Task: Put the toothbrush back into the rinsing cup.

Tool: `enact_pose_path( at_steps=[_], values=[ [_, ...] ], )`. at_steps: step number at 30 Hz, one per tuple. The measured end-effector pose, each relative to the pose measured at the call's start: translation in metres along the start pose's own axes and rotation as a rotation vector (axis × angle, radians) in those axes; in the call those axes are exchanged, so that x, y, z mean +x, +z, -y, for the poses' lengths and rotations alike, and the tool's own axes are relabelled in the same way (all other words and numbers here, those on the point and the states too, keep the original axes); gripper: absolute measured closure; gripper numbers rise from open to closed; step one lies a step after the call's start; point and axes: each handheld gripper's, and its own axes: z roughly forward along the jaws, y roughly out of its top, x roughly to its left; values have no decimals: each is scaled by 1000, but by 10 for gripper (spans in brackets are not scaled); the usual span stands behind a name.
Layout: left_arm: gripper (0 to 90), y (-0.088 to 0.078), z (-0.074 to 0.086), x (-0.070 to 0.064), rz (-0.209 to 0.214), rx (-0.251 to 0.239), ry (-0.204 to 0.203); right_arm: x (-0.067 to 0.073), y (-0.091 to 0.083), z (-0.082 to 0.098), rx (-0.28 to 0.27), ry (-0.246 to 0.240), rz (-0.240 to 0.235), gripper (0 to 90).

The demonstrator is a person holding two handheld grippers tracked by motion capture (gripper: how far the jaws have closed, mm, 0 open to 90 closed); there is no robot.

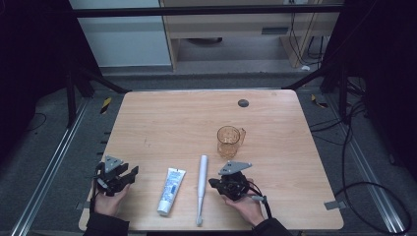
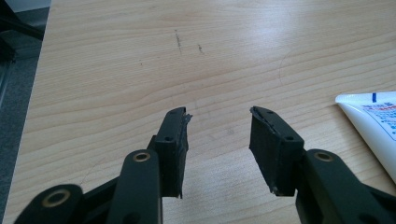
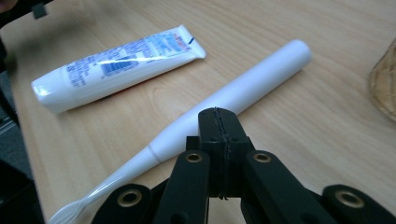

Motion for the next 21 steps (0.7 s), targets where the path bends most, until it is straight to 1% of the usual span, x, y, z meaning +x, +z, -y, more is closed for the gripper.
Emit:
enact_pose_path(
  at_steps=[1, 7, 9, 12, 14, 21],
  values=[
    [561, 0, 0, 0, 0, -1, 0, -2, 1, -2, -7, -4, 10, 900],
    [565, 2, 0, 1, 1, 6, 0, -11, 8, -14, -34, 13, 53, 900],
    [567, 2, 0, 0, 3, 7, 1, -14, 11, -19, -51, 21, 60, 900],
    [568, 3, 0, 0, 4, 7, 3, -18, 16, -26, -58, 31, 80, 900],
    [568, 3, 0, 0, 5, 8, 3, -21, 20, -31, -70, 28, 90, 900],
    [573, 4, -1, 0, 7, 10, 5, -32, 34, -44, -84, 56, 118, 900]
  ],
)
